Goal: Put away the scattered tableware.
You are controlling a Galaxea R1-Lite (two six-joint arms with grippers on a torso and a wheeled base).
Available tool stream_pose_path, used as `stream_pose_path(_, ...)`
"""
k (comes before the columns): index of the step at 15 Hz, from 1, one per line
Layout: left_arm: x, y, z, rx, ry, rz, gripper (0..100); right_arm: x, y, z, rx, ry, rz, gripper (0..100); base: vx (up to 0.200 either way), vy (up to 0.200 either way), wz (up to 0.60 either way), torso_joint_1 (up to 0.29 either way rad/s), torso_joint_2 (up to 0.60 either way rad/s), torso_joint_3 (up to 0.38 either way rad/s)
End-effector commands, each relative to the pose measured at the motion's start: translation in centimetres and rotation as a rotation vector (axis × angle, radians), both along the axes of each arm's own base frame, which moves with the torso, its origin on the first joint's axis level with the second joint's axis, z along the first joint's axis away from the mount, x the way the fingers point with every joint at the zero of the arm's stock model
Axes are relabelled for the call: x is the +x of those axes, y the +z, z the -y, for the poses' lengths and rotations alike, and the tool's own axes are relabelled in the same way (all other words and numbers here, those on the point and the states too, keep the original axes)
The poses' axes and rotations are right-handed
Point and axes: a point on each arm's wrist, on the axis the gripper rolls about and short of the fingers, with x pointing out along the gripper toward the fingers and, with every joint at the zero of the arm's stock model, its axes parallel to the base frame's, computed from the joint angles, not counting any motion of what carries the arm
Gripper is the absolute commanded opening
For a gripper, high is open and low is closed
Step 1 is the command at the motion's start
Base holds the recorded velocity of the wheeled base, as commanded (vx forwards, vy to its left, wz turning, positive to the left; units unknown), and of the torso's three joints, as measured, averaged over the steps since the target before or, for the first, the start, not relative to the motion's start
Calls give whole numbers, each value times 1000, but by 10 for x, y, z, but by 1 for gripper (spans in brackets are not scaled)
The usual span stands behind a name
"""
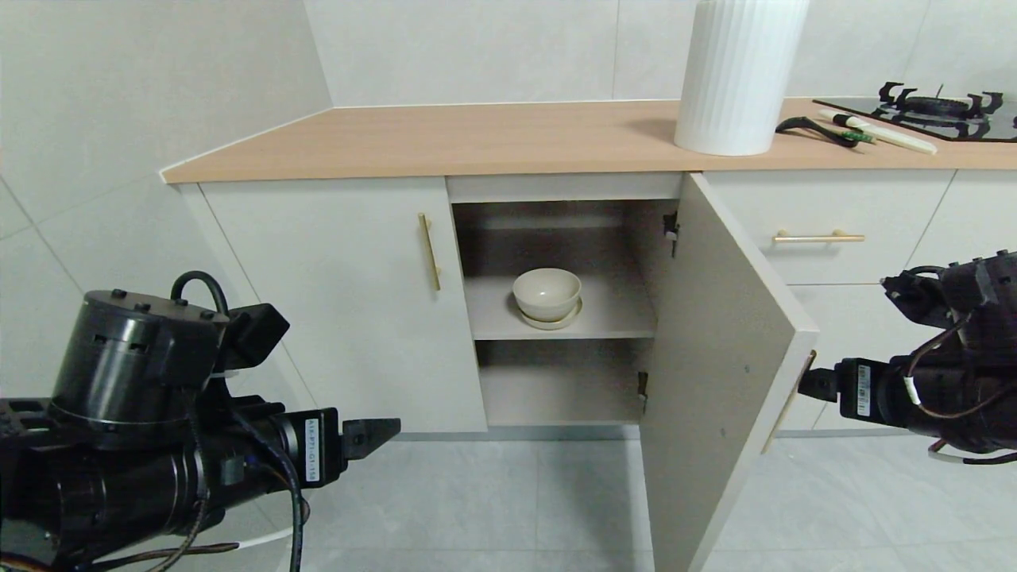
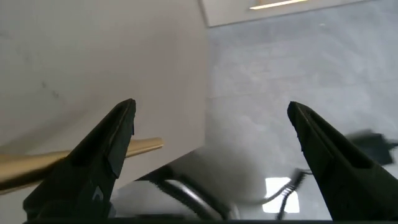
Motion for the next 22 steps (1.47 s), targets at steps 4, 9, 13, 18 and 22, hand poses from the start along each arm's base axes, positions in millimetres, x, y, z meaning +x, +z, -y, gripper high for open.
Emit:
stream_pose_path(4, -1, 2, -1, -6, 2, 9, 100, 7, -15, -39, 29, 117, -7, 100, 0, 0, 0, 0, 0, 0)
stream_pose_path(9, -4, 9, -3, -20, 5, 36, 100, 53, -28, -81, 22, 194, -3, 100, 0, 0, 0, 0, 0, 0)
stream_pose_path(13, -3, 8, -3, -18, 4, 34, 100, 91, -35, -103, -6, 224, 21, 100, 0, 0, 0, 0, 0, 0)
stream_pose_path(18, -2, 5, -2, -9, 2, 19, 100, 103, -48, -110, 19, 222, 44, 100, 0, 0, 0, 0, 0, 0)
stream_pose_path(22, 3, 0, 1, 2, 5, 4, 100, 116, -57, -117, 57, 213, 109, 100, 0, 0, 0, 0, 0, 0)
